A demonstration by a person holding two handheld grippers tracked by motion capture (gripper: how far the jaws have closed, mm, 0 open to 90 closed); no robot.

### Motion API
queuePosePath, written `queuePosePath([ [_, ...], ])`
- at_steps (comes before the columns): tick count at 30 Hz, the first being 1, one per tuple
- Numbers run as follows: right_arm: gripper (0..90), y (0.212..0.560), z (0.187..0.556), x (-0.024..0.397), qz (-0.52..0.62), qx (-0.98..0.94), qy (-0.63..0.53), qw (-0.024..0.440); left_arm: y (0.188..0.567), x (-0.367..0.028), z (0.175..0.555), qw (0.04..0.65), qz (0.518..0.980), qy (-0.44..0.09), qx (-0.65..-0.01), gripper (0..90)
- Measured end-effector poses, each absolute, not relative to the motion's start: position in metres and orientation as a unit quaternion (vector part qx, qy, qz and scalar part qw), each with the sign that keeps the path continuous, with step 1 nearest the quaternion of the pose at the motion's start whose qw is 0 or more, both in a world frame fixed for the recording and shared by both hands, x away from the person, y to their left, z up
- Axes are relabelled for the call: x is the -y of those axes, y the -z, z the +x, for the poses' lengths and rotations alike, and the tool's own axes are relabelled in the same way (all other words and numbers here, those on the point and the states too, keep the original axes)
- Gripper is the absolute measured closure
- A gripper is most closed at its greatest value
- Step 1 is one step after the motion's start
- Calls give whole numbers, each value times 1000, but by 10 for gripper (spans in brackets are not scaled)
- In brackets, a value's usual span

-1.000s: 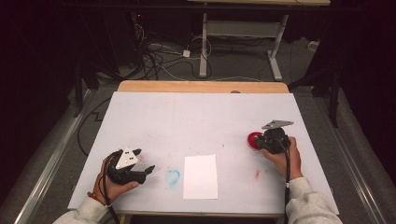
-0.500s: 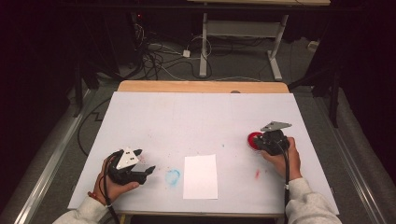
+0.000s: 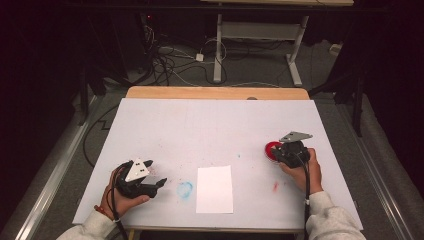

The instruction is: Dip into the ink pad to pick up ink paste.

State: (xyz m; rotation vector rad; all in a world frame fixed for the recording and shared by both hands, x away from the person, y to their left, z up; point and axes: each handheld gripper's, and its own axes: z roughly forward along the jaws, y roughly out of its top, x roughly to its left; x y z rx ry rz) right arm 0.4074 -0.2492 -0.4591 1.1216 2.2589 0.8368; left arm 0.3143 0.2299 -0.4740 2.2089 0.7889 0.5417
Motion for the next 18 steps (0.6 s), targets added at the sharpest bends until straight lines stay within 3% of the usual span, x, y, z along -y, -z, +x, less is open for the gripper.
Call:
queuePosePath([
  [7, 763, 455, 408, 251, 419, -821, -310, 234, 474, -231, 315, 361, 855, -209, -307, 221],
  [18, 763, 422, 399, 264, 421, -794, -351, 263, 475, -230, 315, 358, 857, -208, -306, 221],
])
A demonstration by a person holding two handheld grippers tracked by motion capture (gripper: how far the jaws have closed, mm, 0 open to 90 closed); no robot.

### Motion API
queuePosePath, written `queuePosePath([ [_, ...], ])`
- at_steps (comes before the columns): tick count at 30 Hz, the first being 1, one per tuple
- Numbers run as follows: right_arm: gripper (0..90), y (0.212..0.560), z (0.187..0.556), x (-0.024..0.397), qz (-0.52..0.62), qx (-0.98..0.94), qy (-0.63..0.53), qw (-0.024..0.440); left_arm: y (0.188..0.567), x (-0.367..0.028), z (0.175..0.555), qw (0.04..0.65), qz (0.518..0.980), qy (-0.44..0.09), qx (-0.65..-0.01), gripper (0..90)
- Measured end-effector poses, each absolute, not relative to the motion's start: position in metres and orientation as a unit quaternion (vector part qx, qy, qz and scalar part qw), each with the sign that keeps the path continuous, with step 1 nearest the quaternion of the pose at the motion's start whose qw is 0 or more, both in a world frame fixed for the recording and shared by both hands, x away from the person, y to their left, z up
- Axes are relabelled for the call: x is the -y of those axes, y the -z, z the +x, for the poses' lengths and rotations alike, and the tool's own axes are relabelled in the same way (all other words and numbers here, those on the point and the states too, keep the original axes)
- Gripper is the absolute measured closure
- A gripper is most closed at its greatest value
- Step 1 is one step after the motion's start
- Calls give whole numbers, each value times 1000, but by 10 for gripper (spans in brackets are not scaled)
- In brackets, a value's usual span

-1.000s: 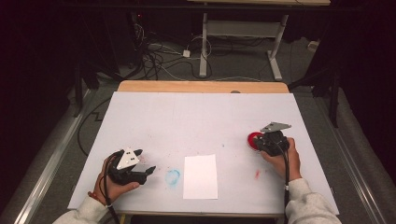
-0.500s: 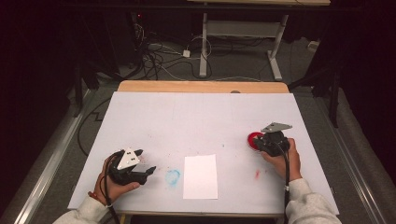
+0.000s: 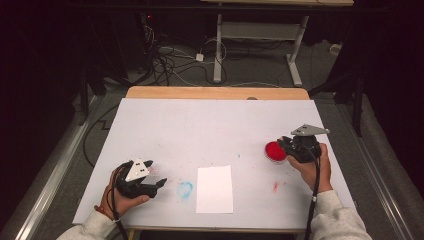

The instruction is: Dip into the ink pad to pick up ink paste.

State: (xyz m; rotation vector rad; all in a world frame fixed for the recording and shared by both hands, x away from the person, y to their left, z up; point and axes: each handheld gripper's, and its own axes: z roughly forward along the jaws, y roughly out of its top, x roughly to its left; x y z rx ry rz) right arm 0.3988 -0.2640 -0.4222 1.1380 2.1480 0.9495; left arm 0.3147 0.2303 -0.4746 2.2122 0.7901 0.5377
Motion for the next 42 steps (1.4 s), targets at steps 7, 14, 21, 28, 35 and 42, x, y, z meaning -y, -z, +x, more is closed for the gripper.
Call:
queuePosePath([
  [7, 762, 420, 401, 265, 419, -793, -351, 270, 475, -229, 315, 356, 858, -207, -306, 221],
  [14, 762, 438, 411, 264, 428, -800, -331, 260, 476, -230, 315, 356, 859, -206, -306, 221],
  [21, 762, 450, 416, 260, 430, -808, -316, 250, 476, -230, 315, 356, 859, -206, -306, 221],
  [28, 762, 458, 416, 256, 426, -813, -305, 253, 475, -231, 314, 355, 859, -206, -305, 221],
  [35, 762, 460, 416, 260, 445, -804, -318, 235, 475, -230, 313, 356, 860, -207, -302, 221],
  [42, 762, 460, 417, 258, 439, -808, -309, 240, 476, -232, 314, 358, 858, -205, -306, 221],
])
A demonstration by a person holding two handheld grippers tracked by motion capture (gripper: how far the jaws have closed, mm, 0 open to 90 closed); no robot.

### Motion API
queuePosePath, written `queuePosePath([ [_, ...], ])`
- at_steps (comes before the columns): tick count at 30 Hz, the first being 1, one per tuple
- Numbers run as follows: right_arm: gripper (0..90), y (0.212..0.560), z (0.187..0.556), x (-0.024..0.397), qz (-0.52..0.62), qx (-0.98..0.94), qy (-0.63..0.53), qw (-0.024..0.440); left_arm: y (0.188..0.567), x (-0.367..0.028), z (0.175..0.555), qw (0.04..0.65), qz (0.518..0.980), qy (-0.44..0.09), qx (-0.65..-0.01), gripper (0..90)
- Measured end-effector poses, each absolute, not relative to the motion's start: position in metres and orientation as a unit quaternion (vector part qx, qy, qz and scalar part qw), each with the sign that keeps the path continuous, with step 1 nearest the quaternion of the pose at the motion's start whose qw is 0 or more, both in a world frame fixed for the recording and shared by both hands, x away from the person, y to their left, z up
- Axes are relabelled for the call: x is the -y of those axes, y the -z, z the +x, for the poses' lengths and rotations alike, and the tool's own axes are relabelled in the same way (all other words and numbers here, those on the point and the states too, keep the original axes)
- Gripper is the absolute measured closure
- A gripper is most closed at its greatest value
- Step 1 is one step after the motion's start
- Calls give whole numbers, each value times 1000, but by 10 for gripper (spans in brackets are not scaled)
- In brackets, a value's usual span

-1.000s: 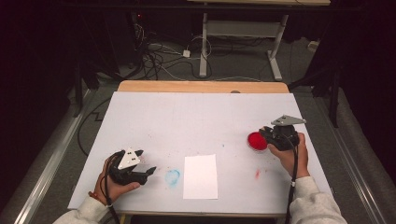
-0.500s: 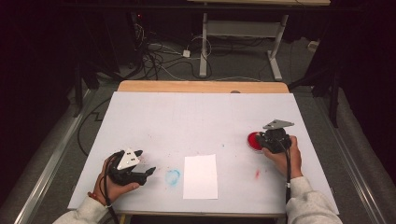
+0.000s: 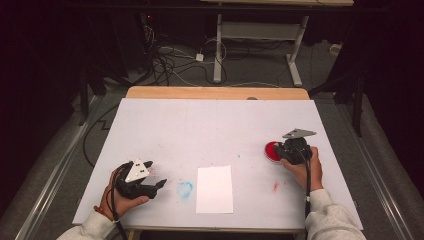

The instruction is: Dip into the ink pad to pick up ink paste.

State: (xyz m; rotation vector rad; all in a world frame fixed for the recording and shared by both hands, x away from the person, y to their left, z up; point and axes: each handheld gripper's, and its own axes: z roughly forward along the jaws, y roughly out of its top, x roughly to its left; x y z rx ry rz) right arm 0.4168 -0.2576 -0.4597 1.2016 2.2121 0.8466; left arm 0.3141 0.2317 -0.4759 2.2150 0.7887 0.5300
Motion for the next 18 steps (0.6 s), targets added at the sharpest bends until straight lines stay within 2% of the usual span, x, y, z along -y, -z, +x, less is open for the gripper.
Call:
queuePosePath([
  [18, 762, 458, 417, 258, 441, -806, -315, 239, 476, -233, 314, 362, 856, -203, -307, 221],
])
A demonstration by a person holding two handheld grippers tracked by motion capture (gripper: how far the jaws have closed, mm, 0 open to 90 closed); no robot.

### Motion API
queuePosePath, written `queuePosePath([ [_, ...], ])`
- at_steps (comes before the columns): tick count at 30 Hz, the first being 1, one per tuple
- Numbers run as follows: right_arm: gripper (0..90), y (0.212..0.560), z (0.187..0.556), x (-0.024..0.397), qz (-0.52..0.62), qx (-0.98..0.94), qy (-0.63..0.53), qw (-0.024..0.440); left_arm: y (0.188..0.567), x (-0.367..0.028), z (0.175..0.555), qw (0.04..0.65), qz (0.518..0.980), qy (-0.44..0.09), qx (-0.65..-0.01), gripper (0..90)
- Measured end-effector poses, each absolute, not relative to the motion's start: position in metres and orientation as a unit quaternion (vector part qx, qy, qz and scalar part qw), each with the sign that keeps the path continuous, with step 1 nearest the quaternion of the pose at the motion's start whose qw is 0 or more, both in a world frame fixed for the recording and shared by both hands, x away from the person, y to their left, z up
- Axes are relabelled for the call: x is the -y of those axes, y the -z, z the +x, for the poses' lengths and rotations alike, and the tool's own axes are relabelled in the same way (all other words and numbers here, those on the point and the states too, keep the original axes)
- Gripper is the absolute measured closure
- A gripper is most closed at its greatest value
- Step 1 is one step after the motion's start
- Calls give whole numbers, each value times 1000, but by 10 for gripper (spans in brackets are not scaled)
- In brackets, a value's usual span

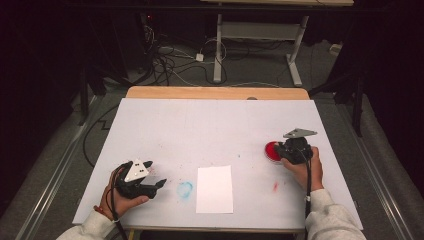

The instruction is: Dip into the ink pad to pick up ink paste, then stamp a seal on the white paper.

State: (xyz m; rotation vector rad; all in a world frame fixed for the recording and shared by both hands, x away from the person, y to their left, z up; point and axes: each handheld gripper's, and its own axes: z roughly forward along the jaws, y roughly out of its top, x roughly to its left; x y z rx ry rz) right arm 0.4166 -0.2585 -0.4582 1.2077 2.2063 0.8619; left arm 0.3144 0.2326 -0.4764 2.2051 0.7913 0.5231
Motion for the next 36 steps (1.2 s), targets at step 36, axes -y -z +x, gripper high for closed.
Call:
queuePosePath([
  [36, 762, 384, 352, 205, 314, -806, -448, 224, 473, -232, 309, 363, 857, -209, -301, 221],
])
